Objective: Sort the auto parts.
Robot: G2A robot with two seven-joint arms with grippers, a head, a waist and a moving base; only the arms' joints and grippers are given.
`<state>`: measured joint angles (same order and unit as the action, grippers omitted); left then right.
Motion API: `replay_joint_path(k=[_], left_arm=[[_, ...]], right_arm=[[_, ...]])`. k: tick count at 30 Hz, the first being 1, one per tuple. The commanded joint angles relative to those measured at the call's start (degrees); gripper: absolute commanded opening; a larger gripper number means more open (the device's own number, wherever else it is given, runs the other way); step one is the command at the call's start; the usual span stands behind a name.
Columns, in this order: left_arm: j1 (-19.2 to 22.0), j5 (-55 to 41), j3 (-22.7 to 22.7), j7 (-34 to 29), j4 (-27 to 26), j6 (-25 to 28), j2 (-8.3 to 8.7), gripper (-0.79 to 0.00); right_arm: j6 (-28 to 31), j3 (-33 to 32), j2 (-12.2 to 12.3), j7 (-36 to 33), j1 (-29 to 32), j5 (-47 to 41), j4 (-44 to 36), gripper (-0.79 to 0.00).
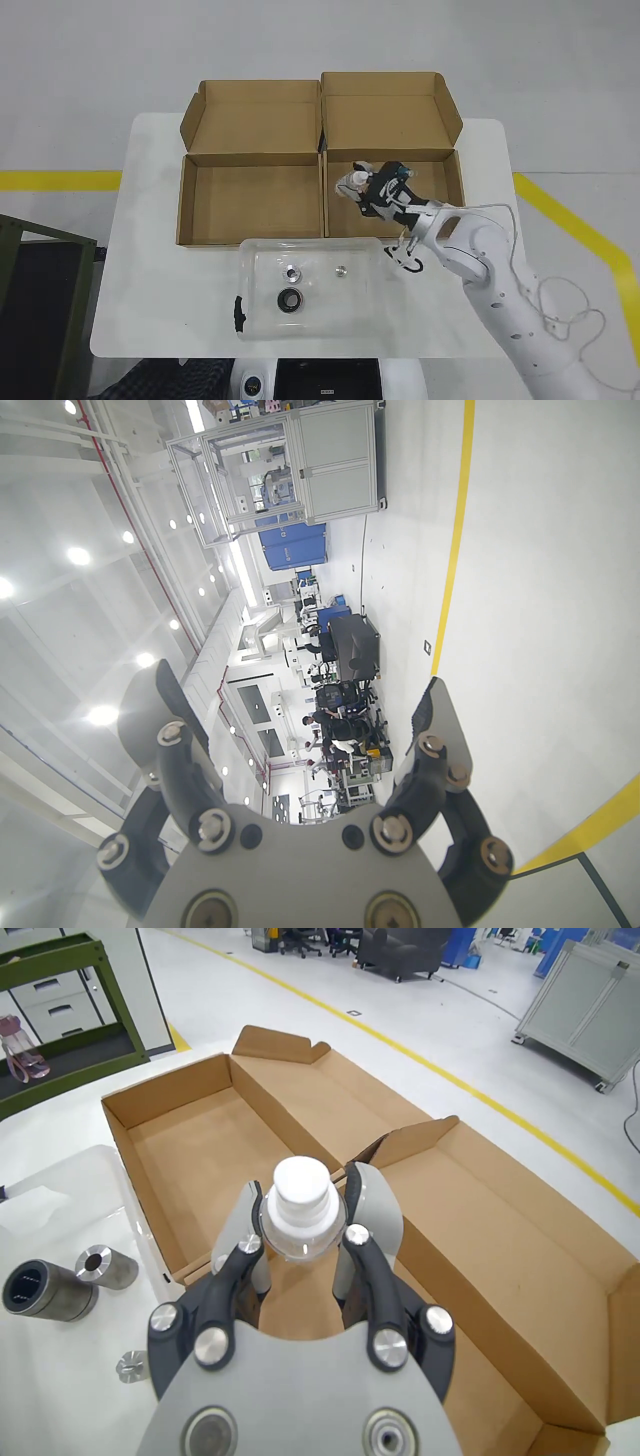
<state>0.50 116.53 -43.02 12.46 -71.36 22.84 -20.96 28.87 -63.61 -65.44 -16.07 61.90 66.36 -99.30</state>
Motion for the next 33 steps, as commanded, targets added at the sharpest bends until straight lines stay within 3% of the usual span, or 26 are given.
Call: replay_joint_path(k=[1,21,22,23,27,30,32,33], left_arm=[[0.0,0.0,0.0,0.0,0.0,0.0,0.0,0.0],[0.0,0.0,0.0,0.0,0.0,0.0,0.0,0.0],[0.0,0.0,0.0,0.0,0.0,0.0,0.0,0.0],[0.0,0.0,0.0,0.0,0.0,0.0,0.0,0.0],[0.0,0.0,0.0,0.0,0.0,0.0,0.0,0.0],[0.0,0.0,0.0,0.0,0.0,0.0,0.0,0.0],[0.0,0.0,0.0,0.0,0.0,0.0,0.0,0.0],[0.0,0.0,0.0,0.0,0.0,0.0,0.0,0.0]], right_arm=[[-0.6,1.0,-0.3,-0.3,-1.1,0.1,1.5,-0.785],[-3.5,5.9,-2.4,-2.8,-8.9,0.3,14.2,-0.77],[-3.5,6.1,-2.5,-2.9,-9.1,0.2,14.6,-0.656],[-3.5,6.2,-2.6,-3.0,-9.3,0.0,15.0,-0.628],[-3.2,6.7,-2.9,-2.7,-9.8,-0.3,16.0,-0.625],[-3.0,7.2,-3.1,-2.8,-10.2,-0.1,16.9,-0.548],[-2.8,7.6,-3.3,-2.9,-10.5,0.0,17.5,-0.419],[-2.8,7.8,-3.4,-2.9,-10.6,0.1,17.7,-0.206]])
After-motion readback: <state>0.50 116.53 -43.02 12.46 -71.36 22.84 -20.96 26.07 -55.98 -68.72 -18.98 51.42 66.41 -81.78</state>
